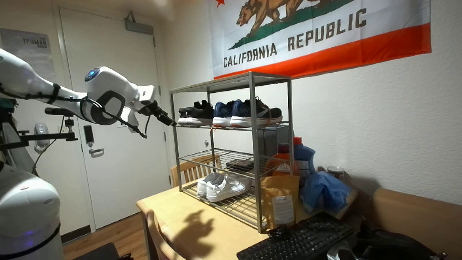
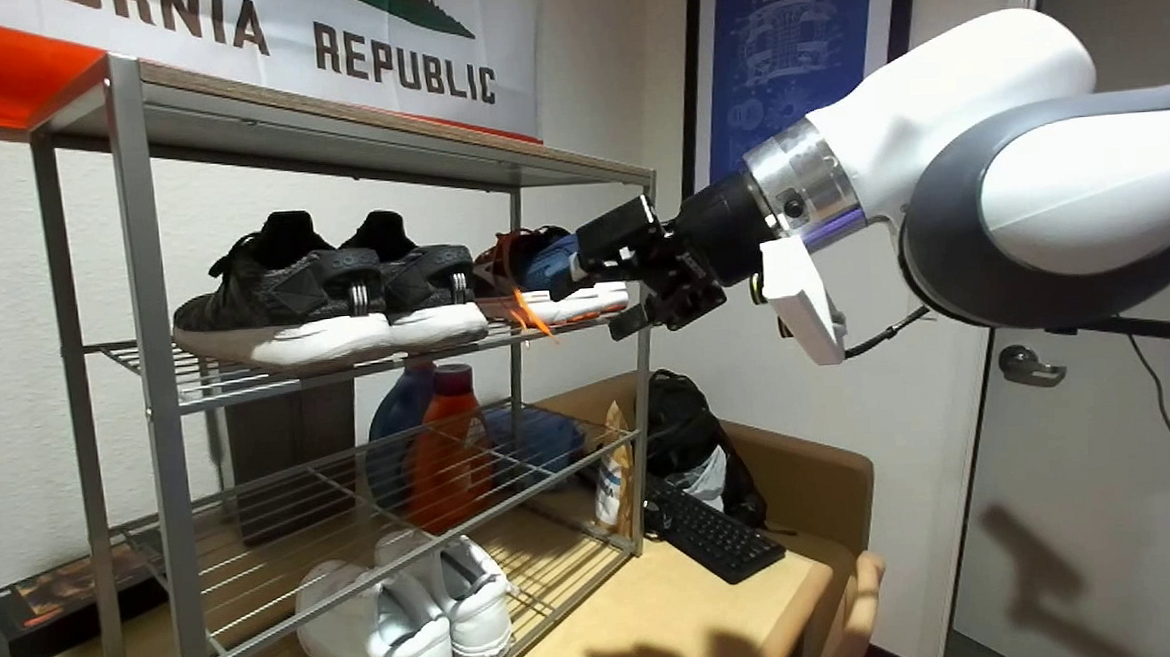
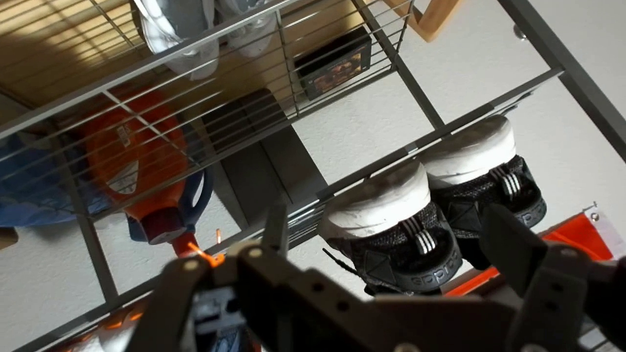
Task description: Move the black shoe from the third shelf and put it on top of the shoe rack
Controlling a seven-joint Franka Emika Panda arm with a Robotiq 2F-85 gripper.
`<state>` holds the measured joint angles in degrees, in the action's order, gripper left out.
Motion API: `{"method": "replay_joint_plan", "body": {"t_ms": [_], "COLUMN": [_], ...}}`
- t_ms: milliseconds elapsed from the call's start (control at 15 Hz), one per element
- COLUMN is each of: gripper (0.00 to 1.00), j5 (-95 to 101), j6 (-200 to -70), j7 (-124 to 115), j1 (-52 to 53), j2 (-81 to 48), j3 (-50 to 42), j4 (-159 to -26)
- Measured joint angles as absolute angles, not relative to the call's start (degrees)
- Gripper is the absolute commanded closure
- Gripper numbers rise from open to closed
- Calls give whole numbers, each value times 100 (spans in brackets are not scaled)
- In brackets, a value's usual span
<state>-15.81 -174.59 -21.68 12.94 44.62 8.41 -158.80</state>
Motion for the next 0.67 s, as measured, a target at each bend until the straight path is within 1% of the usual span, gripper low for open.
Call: {"method": "replay_joint_plan", "body": {"t_ms": [267,667], "gripper": [0,0], "j5": [-1976,-2028], "j6": [-17447,-17432], "j7": [-2730,-2742], "j1": [1237,1288], "j2": [4449,4431], "j3": [1063,1074], "j4": [-15885,-15887]}}
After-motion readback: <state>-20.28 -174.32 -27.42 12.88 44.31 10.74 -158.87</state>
